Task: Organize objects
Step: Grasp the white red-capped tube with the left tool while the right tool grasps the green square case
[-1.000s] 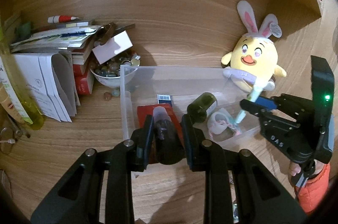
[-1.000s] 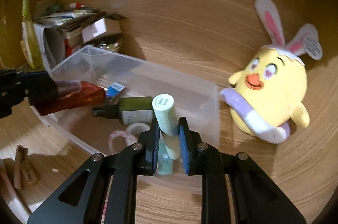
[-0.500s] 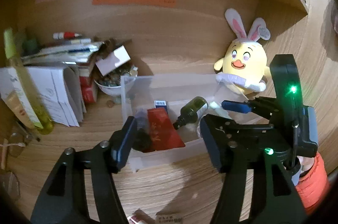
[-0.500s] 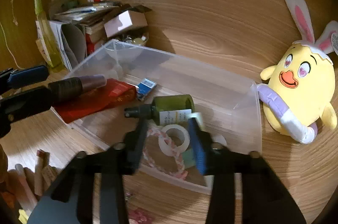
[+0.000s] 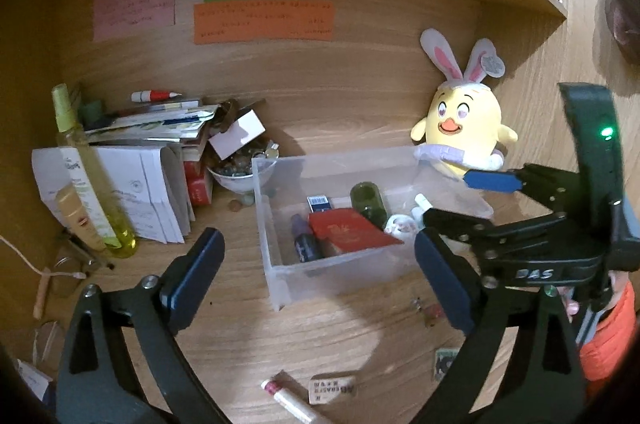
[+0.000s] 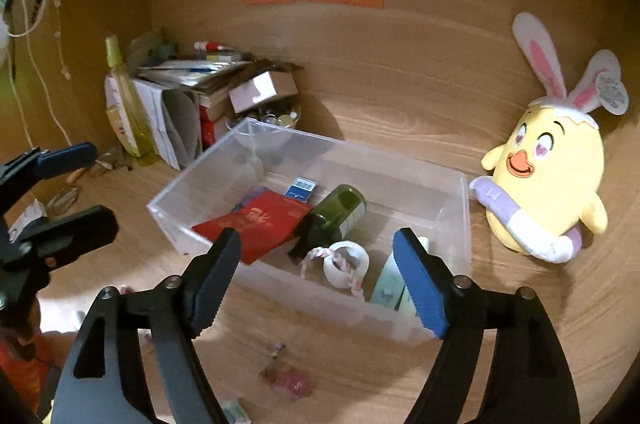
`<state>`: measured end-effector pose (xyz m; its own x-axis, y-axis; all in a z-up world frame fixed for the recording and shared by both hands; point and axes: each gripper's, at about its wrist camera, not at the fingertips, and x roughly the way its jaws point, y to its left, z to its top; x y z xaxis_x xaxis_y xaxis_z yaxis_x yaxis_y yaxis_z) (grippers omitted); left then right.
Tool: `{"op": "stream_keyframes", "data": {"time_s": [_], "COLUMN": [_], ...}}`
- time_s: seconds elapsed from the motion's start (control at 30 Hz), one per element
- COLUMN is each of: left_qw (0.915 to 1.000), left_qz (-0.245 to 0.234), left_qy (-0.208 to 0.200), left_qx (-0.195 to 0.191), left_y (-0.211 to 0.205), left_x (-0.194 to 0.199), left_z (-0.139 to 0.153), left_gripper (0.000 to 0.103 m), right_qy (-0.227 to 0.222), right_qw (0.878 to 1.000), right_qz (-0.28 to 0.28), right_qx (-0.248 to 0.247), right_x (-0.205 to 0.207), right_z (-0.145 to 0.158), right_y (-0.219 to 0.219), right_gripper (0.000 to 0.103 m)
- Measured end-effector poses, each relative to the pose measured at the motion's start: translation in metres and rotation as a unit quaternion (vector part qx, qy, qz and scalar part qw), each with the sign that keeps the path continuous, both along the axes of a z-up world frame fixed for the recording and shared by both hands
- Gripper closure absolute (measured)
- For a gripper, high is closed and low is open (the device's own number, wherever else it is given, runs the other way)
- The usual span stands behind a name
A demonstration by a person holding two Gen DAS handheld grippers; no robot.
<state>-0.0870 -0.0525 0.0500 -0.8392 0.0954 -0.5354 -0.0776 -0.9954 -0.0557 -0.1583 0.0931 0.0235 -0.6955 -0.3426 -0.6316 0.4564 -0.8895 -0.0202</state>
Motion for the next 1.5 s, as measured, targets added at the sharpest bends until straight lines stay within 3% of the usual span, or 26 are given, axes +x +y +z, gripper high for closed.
{"op": "stream_keyframes", "data": {"time_s": [0.07,0.4,1.13,1.2,1.27,1.4,1.5], "left_qw": [1.0,0.998,0.9822,0.9803,0.9778,0.9753,0.9754], "left_qz": [0.001,-0.001,0.004,-0.002,-0.009,-0.01,-0.012], "left_qy": [-0.007,-0.063,-0.186,-0.196,-0.208,-0.22,-0.219], "left_qx": [0.001,0.007,0.023,0.026,0.025,0.022,0.022], "left_y": [-0.001,-0.007,-0.018,-0.019,-0.018,-0.018,-0.019], "left_x": [0.003,0.011,0.034,0.037,0.038,0.038,0.039], "left_z": [-0.002,-0.029,-0.094,-0.097,-0.1,-0.106,-0.106], "left_gripper": [0.004,0.004,0.005,0.013,0.029,0.036,0.049], "right_qy": [0.002,0.003,-0.079,-0.086,-0.092,-0.101,-0.105], "right_qw": [1.0,1.0,0.995,0.995,0.994,0.992,0.991], "right_qz": [0.001,-0.001,0.047,0.052,0.059,0.074,0.081], "right_qx": [-0.009,-0.009,0.026,0.022,0.019,0.013,0.019], "right_x": [0.009,0.043,0.095,0.096,0.097,0.097,0.097], "right_z": [0.003,-0.006,-0.077,-0.08,-0.082,-0.084,-0.086], "right_y": [0.005,0.024,0.015,0.012,0.01,0.006,0.003], "right_gripper": [0.02,0.02,0.02,0.02,0.02,0.021,0.034]}}
